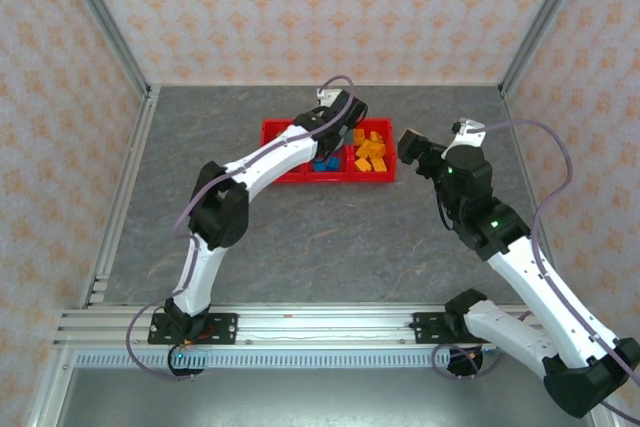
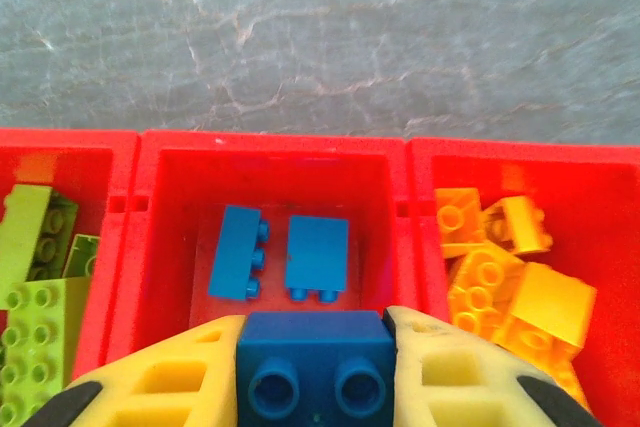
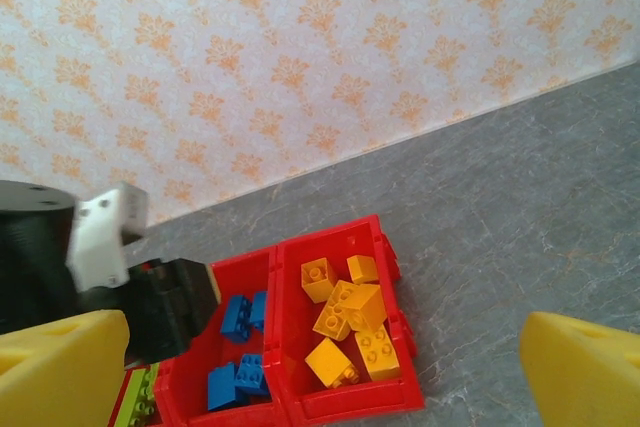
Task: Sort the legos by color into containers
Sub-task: Place the lego in the container, then reset both arms
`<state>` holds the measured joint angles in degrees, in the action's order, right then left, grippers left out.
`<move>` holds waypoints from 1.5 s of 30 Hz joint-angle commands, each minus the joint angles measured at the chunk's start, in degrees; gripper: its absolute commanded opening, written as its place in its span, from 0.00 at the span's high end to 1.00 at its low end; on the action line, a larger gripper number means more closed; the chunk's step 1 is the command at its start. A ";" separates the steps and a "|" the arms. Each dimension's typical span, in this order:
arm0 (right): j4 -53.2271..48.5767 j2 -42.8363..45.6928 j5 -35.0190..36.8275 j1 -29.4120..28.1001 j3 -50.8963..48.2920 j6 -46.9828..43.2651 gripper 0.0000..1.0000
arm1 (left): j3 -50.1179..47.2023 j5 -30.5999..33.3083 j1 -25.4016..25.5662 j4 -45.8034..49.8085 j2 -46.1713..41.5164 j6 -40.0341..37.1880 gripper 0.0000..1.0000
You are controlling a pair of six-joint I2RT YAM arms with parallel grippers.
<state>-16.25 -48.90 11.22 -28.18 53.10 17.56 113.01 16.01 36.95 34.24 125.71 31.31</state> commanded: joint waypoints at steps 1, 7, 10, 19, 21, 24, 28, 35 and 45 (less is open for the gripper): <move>-1.78 -0.21 1.87 -0.21 1.64 -0.11 0.00 | 3.91 2.23 -1.01 3.87 3.17 -1.86 0.72; -1.82 -1.39 1.09 -0.25 2.70 -0.18 0.00 | 4.65 1.42 -1.87 3.61 4.98 -1.27 0.66; -2.03 -2.02 0.73 -0.20 2.88 0.02 0.00 | 3.24 0.37 -2.06 2.61 4.43 -1.63 0.47; -1.70 -2.41 -0.22 -0.20 2.31 0.53 0.00 | -6.53 -1.46 -2.23 -3.53 -4.99 -2.54 0.20; -1.39 -2.81 -0.24 -0.23 2.27 0.37 0.00 | -9.65 -2.84 -2.23 -5.77 -8.39 -3.15 0.16; -1.04 -3.55 -0.29 -0.20 2.45 0.28 0.00 | -17.20 -4.27 -2.32 -11.72 -15.70 -3.78 0.01; -0.09 -4.38 -0.12 -0.20 2.25 -0.17 0.00 | -27.32 -4.69 -2.75 -18.27 -26.21 -4.62 0.01; 3.03 -5.95 2.40 -0.20 1.11 -4.38 0.00 | -52.78 -5.09 -2.90 -38.41 -47.23 -11.27 0.01; 24.74 -8.87 3.91 -0.14 -15.19 -20.51 0.00 | -93.93 1.08 -2.85 -71.64 -86.61 -17.72 0.01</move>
<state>-1.54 -56.16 12.82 -28.18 42.41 4.25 26.72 14.39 34.39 -20.16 46.76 16.67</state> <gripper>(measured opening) 0.996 0.994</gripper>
